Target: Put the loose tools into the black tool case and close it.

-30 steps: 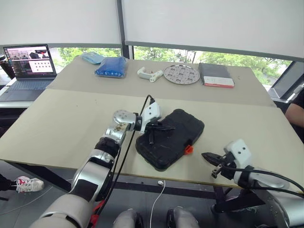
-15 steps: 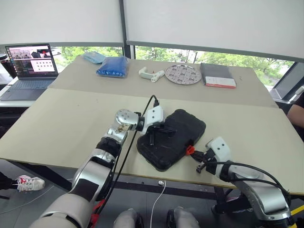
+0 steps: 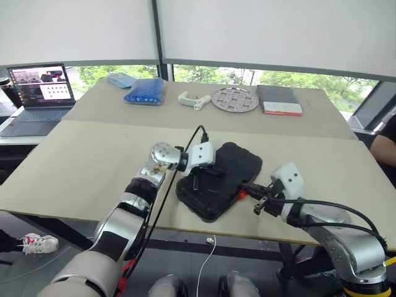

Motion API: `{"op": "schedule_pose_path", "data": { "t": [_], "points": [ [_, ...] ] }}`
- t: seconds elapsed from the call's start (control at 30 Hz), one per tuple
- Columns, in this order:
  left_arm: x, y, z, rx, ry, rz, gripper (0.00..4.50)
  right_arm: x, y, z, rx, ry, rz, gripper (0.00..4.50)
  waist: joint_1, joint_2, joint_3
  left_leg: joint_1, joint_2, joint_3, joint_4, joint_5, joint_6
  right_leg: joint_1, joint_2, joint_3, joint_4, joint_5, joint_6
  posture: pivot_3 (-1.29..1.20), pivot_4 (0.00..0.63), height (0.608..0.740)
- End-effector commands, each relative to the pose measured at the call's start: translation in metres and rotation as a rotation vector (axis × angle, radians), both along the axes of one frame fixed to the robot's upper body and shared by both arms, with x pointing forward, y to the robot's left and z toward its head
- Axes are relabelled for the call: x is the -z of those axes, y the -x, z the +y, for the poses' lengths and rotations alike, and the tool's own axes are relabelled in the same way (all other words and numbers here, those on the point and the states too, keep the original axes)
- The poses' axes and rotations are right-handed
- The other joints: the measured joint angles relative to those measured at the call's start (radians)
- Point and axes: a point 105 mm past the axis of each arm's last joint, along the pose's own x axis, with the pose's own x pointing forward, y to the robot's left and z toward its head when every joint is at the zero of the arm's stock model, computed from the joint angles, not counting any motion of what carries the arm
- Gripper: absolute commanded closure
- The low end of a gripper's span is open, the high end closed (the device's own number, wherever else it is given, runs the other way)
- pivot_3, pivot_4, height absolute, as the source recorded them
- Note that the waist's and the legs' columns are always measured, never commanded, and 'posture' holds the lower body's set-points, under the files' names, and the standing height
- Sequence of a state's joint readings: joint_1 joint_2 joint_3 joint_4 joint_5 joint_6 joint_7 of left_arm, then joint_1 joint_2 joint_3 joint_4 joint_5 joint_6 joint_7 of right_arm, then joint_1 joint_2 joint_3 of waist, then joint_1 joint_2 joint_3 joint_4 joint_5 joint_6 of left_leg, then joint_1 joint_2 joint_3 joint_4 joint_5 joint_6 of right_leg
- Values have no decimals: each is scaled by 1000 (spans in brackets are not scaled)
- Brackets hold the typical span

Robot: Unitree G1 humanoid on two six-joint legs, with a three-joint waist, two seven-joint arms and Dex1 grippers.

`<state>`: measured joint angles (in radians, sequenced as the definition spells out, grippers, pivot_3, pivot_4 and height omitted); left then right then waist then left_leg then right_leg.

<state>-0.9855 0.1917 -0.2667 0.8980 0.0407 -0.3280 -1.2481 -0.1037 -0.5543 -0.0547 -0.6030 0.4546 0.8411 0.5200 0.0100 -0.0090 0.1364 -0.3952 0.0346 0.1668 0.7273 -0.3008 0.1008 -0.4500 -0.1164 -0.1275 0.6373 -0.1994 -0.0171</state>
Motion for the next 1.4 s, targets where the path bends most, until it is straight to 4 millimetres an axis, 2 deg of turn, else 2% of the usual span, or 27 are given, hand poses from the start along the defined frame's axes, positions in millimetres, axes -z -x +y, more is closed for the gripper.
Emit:
{"op": "schedule_pose_path", "data": {
  "t": [0.03,0.17,0.27,0.3,0.37,0.53,0.77,1.1,1.4],
  "points": [
    [46,7,15,-22,-131,100,4454,-15,2,-16,32,35,-61,4500,0,0,-1,0,0,0,0,-1,1,0,0,0,-1,0,0,0,150,718],
    [46,7,18,-29,-131,101,4454,-19,5,-32,74,47,-64,4500,-2,0,-2,0,0,0,0,-1,0,6,-3,-1,-7,1,2,0,150,718],
    [45,6,17,-35,-126,99,4454,-4,10,-35,76,81,-20,4500,-2,0,-3,4,0,0,-3,-3,-1,9,-4,-1,-8,1,2,0,150,718],
    [44,5,17,-37,-123,99,4454,2,11,-33,68,94,-5,4500,-3,0,-3,6,0,0,-6,-5,-7,11,-4,-1,-9,1,2,0,150,718],
    [43,5,16,-38,-118,100,4454,10,10,-29,59,100,12,4500,-4,0,-4,8,0,0,-8,-5,-8,11,-4,-1,-10,1,2,0,150,718],
    [43,5,14,-36,-114,102,4454,15,2,-20,51,97,13,4500,-3,0,-5,8,-1,0,-10,-4,-8,11,-5,-1,-10,1,2,0,150,718],
    [46,8,13,-19,-124,109,4454,1,-9,5,-21,61,-39,4500,-11,0,-5,8,-1,0,-11,-4,-9,11,-5,-1,-10,1,2,0,150,718],
    [63,14,16,-15,-174,146,4454,-9,-15,20,-65,46,-63,4500,-28,0,-5,9,-1,0,-13,-3,-11,11,-5,-1,-10,1,2,0,150,718],
    [68,13,21,-42,-179,166,4454,1,-19,30,-81,46,-36,4500,-30,-1,-6,12,0,0,-15,-3,-11,11,-5,-1,-11,1,2,0,150,718]
  ]
}}
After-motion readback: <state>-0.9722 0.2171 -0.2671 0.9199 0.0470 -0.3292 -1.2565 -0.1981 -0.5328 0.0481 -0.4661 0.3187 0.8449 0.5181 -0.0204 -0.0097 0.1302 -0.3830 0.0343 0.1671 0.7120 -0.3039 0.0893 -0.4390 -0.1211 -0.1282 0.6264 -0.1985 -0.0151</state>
